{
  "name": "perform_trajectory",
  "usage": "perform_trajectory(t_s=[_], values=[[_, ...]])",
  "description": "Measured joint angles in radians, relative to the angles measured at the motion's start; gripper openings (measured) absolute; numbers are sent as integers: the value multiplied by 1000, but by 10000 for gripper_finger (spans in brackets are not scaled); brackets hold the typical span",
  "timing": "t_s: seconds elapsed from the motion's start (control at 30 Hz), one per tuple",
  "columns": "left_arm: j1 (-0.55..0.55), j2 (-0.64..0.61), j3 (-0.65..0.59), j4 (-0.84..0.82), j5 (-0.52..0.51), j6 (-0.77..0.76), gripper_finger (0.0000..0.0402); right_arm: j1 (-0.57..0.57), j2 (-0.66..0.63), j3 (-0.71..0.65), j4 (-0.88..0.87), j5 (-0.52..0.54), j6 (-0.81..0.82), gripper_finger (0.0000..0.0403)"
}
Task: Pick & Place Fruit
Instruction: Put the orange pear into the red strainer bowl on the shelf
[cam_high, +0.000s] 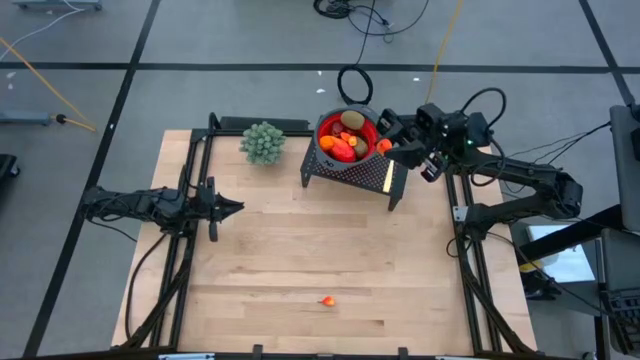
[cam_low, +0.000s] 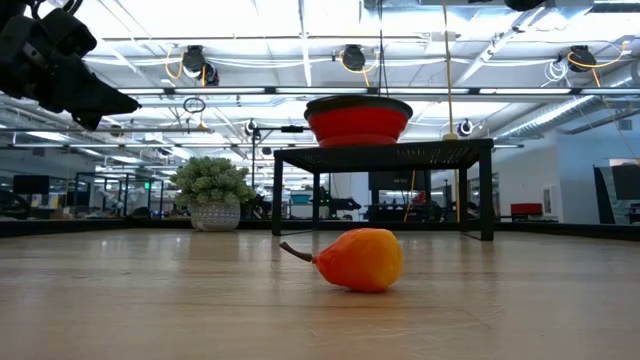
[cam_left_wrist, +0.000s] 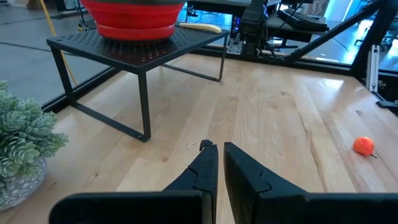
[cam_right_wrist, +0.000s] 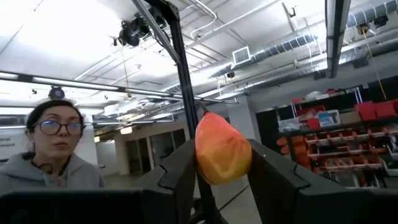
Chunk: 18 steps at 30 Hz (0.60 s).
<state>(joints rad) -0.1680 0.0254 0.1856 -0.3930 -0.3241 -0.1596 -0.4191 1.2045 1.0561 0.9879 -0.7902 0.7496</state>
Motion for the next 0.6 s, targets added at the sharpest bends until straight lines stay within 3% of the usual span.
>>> perform_trajectory(t_s=[0.17, 0.3, 0.4, 0.6], values=[[0, 0, 0, 0, 0, 3, 26, 0, 0, 0, -9, 0, -46, 123], [0, 0, 0, 0, 0, 3, 26, 0, -1, 0, -86, 1, -216, 123], [0, 0, 0, 0, 0, 3, 26, 3, -1, 0, -218, 30, -349, 123], [0, 0, 0, 0, 0, 3, 26, 3, 0, 0, -558, 192, -573, 123]])
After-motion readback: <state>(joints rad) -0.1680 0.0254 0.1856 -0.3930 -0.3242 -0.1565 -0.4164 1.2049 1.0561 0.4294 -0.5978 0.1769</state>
